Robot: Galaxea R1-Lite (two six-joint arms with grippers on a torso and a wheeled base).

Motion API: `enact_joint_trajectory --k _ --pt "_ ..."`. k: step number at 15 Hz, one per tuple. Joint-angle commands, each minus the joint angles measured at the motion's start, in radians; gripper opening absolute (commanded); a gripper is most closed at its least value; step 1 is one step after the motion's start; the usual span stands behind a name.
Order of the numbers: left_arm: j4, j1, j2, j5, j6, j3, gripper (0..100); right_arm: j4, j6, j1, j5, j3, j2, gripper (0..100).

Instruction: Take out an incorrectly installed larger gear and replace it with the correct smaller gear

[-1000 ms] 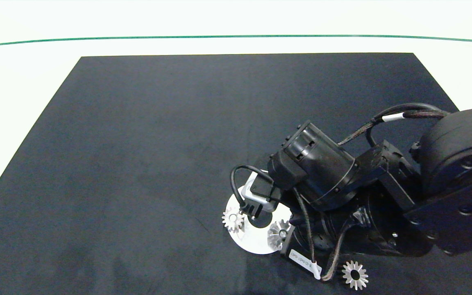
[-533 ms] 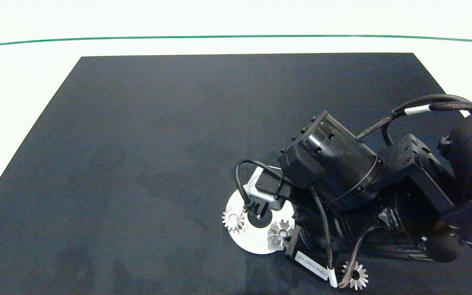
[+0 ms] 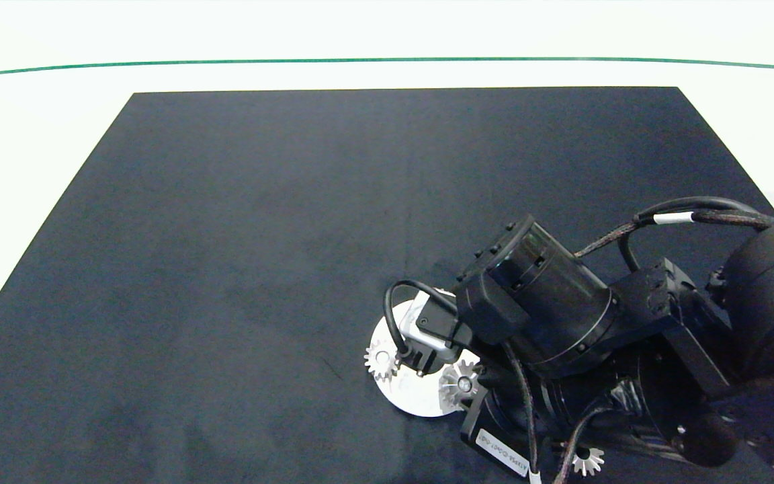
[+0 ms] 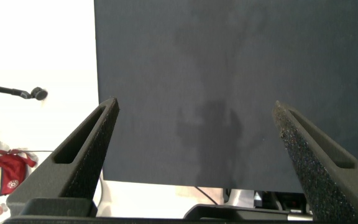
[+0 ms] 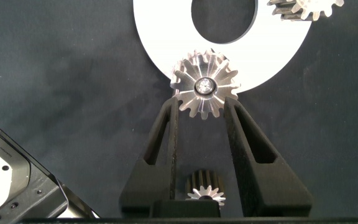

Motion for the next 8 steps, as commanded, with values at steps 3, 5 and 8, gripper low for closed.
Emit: enact_joint_trajectory --k 3,5,8 --pt "0.006 0.0 0.0 0.001 0.001 0.0 100 0.002 -0.003 0.001 -0.016 0.003 -0.027 31" --pt "0.006 0.0 0.0 0.001 0.001 0.002 100 0.002 -0.001 0.001 -0.022 0.003 -0.035 100" --pt "0.006 0.002 0.0 0.001 0.001 0.002 100 0.002 0.0 0.001 -0.022 0.004 -0.035 100"
